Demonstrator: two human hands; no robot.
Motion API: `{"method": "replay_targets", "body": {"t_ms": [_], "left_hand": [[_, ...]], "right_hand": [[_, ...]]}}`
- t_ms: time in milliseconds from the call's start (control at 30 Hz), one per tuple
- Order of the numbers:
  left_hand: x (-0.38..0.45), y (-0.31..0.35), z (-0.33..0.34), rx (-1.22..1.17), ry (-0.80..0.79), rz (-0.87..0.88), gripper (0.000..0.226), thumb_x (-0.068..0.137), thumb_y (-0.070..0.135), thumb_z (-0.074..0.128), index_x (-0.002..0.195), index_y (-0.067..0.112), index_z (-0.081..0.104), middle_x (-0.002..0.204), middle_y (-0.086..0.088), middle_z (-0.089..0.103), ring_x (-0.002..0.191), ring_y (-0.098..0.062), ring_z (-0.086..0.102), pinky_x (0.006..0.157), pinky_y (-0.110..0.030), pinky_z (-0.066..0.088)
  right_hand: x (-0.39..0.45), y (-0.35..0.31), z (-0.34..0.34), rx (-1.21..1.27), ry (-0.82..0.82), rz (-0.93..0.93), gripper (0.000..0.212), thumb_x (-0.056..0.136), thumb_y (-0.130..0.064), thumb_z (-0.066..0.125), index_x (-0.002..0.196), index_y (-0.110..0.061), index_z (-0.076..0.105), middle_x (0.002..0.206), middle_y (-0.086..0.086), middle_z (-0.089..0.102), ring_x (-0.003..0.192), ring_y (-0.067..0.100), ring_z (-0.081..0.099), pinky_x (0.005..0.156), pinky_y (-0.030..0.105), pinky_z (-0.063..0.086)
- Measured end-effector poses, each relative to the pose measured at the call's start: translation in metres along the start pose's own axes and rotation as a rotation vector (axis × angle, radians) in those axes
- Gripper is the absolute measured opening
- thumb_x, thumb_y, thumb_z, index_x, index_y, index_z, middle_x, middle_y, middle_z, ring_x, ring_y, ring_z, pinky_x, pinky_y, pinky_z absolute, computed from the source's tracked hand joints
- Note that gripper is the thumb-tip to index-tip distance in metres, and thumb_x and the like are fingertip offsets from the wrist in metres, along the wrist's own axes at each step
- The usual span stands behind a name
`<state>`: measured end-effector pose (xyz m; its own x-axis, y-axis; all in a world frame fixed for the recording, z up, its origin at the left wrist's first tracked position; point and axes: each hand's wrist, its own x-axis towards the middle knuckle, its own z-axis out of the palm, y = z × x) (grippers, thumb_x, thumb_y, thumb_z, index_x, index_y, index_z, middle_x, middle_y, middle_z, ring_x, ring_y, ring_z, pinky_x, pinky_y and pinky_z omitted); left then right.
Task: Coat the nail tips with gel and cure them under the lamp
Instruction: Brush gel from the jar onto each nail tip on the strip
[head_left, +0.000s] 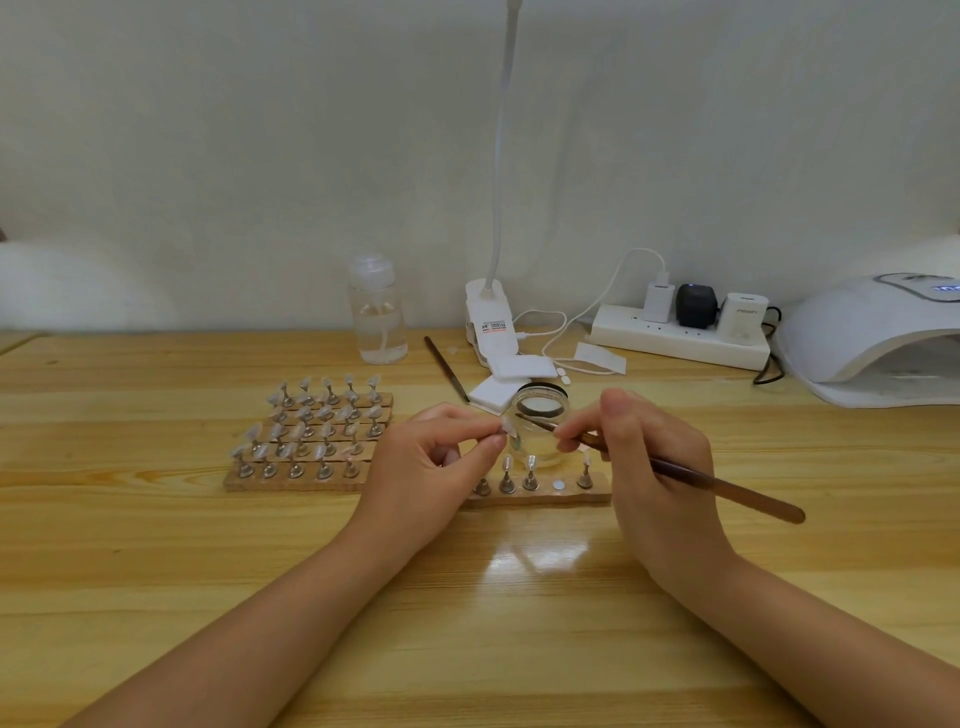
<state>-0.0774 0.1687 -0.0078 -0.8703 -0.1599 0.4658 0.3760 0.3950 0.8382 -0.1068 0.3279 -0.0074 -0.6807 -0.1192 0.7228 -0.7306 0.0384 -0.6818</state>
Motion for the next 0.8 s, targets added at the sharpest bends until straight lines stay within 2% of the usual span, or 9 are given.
{"method": "replay_targets", "body": {"t_ms": [133, 400, 600, 700, 800], "left_hand": [[-0.0003, 0.0011, 0.0003, 0.003, -0.004, 0.004, 0.022, 0.077, 0.003, 0.068, 0.078, 0.025, 0.071, 0.074, 0.013, 0.064, 0.043, -0.005, 0.038, 0.045, -0.008, 0.031], [-0.0002, 0.0008, 0.0002, -0.01, 0.014, -0.019, 0.029, 0.076, 0.002, 0.069, 0.074, 0.031, 0.069, 0.067, 0.016, 0.063, 0.042, -0.003, 0.038, 0.046, -0.007, 0.032], [0.0, 0.0012, -0.0004, -0.009, 0.003, -0.021, 0.022, 0.077, 0.003, 0.068, 0.077, 0.024, 0.072, 0.071, 0.013, 0.064, 0.043, -0.002, 0.038, 0.045, -0.007, 0.031], [-0.0003, 0.0015, -0.0001, -0.01, -0.002, -0.014, 0.024, 0.076, 0.002, 0.069, 0.076, 0.025, 0.072, 0.07, 0.014, 0.064, 0.042, -0.002, 0.037, 0.044, -0.007, 0.031], [0.0, 0.0013, -0.0001, -0.002, -0.008, -0.004, 0.024, 0.076, 0.002, 0.069, 0.075, 0.026, 0.071, 0.071, 0.012, 0.065, 0.041, -0.002, 0.037, 0.044, -0.007, 0.03]], "right_hand": [[0.0011, 0.0006, 0.0028, -0.059, -0.038, -0.012, 0.035, 0.09, -0.032, 0.039, 0.074, -0.017, 0.067, 0.07, -0.006, 0.065, 0.073, 0.006, 0.062, 0.071, 0.017, 0.046], [0.0012, -0.0001, 0.0023, -0.014, -0.036, 0.01, 0.036, 0.089, -0.034, 0.038, 0.068, -0.024, 0.065, 0.065, -0.004, 0.065, 0.068, 0.01, 0.063, 0.067, 0.027, 0.05], [-0.0002, 0.0004, -0.001, 0.074, 0.016, 0.065, 0.044, 0.088, -0.037, 0.036, 0.06, -0.017, 0.064, 0.056, 0.001, 0.063, 0.055, 0.008, 0.059, 0.057, 0.014, 0.044], [0.0009, 0.0003, -0.0005, 0.027, 0.021, 0.029, 0.04, 0.089, -0.034, 0.037, 0.066, -0.018, 0.065, 0.059, -0.005, 0.063, 0.062, 0.004, 0.061, 0.06, 0.008, 0.041], [0.0019, 0.0003, 0.0016, -0.036, -0.022, -0.019, 0.033, 0.09, -0.031, 0.039, 0.073, -0.019, 0.066, 0.069, -0.008, 0.065, 0.071, 0.003, 0.063, 0.068, 0.011, 0.045]]}}
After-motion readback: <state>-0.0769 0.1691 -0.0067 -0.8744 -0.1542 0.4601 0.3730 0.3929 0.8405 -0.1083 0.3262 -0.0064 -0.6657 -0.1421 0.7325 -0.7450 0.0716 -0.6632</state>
